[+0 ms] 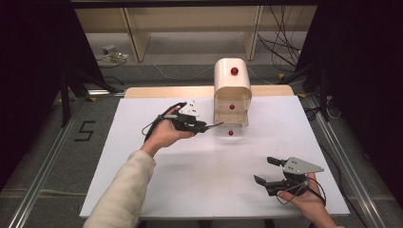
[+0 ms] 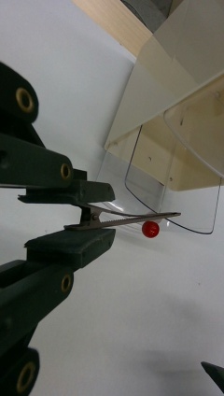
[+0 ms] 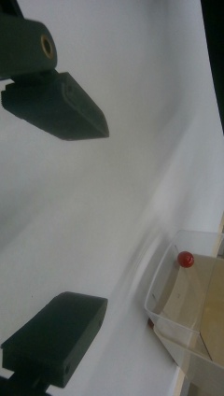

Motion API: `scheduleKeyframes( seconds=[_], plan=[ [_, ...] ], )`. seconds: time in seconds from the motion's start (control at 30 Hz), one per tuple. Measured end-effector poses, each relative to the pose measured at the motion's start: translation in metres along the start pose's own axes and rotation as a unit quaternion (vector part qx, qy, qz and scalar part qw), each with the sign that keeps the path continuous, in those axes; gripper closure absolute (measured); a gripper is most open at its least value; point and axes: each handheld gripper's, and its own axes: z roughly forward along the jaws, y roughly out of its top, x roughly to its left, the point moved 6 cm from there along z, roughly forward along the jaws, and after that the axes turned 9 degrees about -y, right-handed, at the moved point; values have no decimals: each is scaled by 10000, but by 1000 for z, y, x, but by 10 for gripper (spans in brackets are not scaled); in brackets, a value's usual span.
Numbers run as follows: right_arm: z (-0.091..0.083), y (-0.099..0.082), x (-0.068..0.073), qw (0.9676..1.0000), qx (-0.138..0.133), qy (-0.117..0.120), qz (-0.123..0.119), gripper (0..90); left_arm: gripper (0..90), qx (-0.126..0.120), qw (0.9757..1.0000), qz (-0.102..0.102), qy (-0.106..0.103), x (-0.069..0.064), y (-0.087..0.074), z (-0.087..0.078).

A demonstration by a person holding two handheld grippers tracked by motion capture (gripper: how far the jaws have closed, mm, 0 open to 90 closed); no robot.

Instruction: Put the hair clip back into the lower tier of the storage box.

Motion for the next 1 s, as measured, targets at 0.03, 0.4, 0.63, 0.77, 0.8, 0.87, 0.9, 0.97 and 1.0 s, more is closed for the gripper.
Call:
scheduleKeyframes(
  seconds=[0.03, 0.4, 0.63, 0.77, 0.8, 0.87, 0.9, 0.97, 1.0],
  plan=[
    [0, 0, 0, 10000, 0, 0, 0, 161, 761, 0, 10000, 0, 0, 0, 0, 0],
    [0, 0, 0, 10000, -5, 3, -19, 161, 761, 62, 10000, 46, 14, 3, 9, 6],
    [0, 0, 0, 10000, 0, 2, -12, 161, 762, 86, 9999, 63, 5, 5, 13, 8],
    [0, 0, -1, 10000, -13, 4, -31, 161, 761, 74, 10000, 62, 15, 6, 17, 9],
    [0, 0, -1, 10000, -17, 7, -32, 161, 762, 97, 9999, 88, 14, 7, 18, 9],
    [0, 0, -1, 10000, -7, 3, -22, 161, 761, 85, 9999, 73, 17, 7, 20, 10],
    [0, 0, -1, 10000, -7, 3, -22, 161, 761, 97, 9999, 94, 27, 8, 20, 10],
    [0, 0, -1, 10000, -8, 0, -22, 161, 761, 98, 9999, 90, 24, 9, 22, 11],
    [0, 0, -1, 10000, -13, 9, -32, 161, 762, 115, 9999, 100, 29, 9, 23, 11]
  ],
)
